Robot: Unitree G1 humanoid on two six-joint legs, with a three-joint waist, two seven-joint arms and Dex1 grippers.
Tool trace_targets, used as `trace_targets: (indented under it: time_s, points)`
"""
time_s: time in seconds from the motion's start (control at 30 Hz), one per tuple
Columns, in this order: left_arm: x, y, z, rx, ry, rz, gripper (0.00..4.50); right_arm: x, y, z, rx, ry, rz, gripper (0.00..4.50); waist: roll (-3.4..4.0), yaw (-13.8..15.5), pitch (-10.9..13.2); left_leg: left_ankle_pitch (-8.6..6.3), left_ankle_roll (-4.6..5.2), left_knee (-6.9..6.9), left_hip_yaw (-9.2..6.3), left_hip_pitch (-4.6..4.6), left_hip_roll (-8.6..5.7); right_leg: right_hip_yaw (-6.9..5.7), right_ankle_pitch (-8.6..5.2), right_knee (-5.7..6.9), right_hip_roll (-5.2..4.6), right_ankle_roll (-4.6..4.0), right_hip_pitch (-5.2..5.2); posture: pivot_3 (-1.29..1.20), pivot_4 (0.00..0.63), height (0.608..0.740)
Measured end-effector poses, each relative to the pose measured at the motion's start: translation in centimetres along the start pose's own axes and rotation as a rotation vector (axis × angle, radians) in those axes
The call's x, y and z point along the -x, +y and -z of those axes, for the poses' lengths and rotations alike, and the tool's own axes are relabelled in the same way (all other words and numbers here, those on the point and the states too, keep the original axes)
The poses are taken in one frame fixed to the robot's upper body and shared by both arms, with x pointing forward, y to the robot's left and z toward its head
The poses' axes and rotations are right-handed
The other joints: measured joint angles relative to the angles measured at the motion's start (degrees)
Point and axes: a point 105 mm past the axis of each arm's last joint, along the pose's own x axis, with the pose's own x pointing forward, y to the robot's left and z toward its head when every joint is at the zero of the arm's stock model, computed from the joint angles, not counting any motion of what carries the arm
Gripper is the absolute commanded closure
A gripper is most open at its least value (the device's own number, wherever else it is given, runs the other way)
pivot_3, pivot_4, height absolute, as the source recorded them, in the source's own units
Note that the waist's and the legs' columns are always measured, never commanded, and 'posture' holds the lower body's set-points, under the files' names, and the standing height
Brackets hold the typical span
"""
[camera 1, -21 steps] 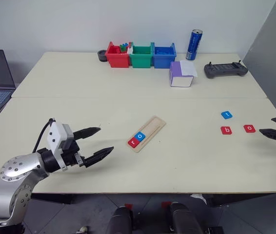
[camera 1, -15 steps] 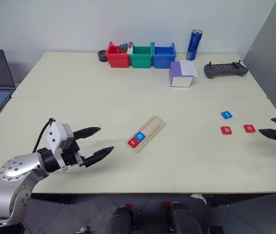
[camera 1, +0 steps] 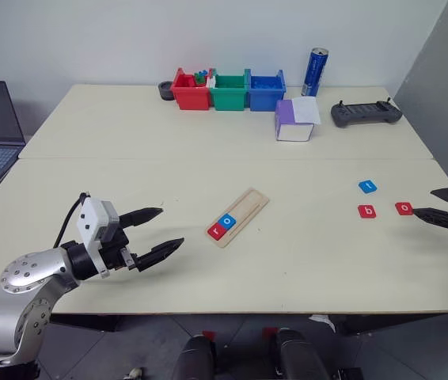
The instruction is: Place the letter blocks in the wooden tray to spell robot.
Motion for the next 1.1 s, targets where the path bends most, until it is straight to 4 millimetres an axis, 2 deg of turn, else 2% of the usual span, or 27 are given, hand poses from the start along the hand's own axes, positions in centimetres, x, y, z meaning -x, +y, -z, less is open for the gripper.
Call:
trace_targets:
  time_s: [0.17, 0.27, 0.37, 0.5, 0.67, 0.93, 1.1]
  points:
    - [-0.3, -0.1, 0.5, 0.003, 0.023, 0.014, 0.00, -0.5, 0.7, -0.3, 0.018, 0.006, -0.038, 0.01, 0.00, -0.02, 0.00, 0.00, 0.00, 0.00, 0.00, 0.00, 0.00, 0.00, 0.00, 0.00, 0.00, 0.00, 0.00, 0.00, 0.150, 0.740]
    - [-0.6, -0.1, 1.6, 0.006, 0.074, 0.022, 0.00, -1.8, 2.0, -0.7, 0.043, 0.009, -0.106, 0.01, 0.00, -0.09, 0.00, 0.00, 0.00, 0.00, 0.00, 0.03, 0.00, 0.01, 0.00, 0.01, 0.02, 0.00, 0.00, 0.00, 0.150, 0.740]
    - [-1.1, -0.1, 2.7, 0.000, 0.113, 0.031, 0.00, -3.6, 4.2, -1.9, 0.095, 0.007, -0.214, 0.01, 0.02, -0.09, -0.01, 0.00, 0.00, 0.00, -0.01, 0.03, 0.01, 0.00, 0.01, 0.02, 0.02, 0.02, 0.00, 0.00, 0.150, 0.740]
    - [-2.7, 0.3, 2.6, -0.001, 0.086, 0.028, 0.00, -6.0, 7.7, -4.2, 0.174, -0.044, -0.358, 0.01, 0.01, 0.12, -0.01, 0.00, 0.00, 0.03, -0.04, -0.04, 0.01, -0.02, 0.09, 0.00, 0.03, 0.14, 0.00, 0.00, 0.150, 0.740]
    - [-4.6, 0.1, 3.3, 0.003, 0.076, 0.029, 0.00, -7.5, 10.2, -5.8, 0.225, -0.074, -0.450, 0.01, 0.01, 0.22, -0.01, 0.00, 0.00, 0.03, -0.07, -0.12, -0.01, -0.04, 0.13, -0.08, 0.01, 0.16, -0.01, 0.00, 0.150, 0.740]
    - [-7.3, -0.4, 4.7, 0.015, 0.095, 0.039, 0.00, -9.3, 13.9, -6.5, 0.259, -0.101, -0.584, 0.01, 0.00, 0.21, -0.02, 0.00, 0.00, 0.05, -0.10, -0.11, -0.01, -0.05, 0.15, -0.06, 0.02, 0.16, -0.01, 0.00, 0.150, 0.740]
    - [-8.7, -1.4, 4.8, 0.013, 0.093, 0.079, 0.00, -10.0, 14.8, -6.5, 0.255, -0.106, -0.603, 0.01, 0.00, 0.22, -0.02, 0.00, 0.00, 0.05, -0.12, -0.14, -0.01, -0.07, 0.15, -0.07, 0.02, 0.16, -0.01, 0.00, 0.150, 0.740]
